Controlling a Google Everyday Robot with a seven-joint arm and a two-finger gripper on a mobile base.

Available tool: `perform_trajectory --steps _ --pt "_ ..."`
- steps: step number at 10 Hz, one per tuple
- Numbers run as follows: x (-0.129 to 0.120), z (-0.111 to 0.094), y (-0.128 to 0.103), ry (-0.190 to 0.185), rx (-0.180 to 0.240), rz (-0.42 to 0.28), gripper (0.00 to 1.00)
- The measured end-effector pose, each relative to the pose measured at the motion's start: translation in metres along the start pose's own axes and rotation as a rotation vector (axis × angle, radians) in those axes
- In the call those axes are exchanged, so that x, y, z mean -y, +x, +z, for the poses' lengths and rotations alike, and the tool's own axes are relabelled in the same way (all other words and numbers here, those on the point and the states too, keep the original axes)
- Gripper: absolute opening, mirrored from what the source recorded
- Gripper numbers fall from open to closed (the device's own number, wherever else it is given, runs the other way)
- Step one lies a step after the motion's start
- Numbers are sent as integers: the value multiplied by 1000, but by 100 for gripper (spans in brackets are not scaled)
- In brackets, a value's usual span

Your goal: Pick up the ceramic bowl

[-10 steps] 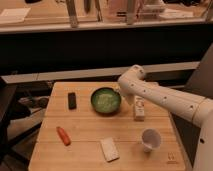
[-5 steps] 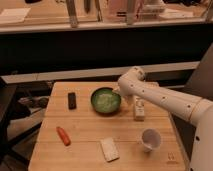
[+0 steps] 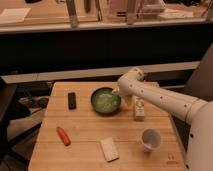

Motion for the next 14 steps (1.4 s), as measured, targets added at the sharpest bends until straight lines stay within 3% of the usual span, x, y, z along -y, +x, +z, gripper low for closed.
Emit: perform_trajectory --steps 14 --pt "13 26 -2 10 39 -76 80"
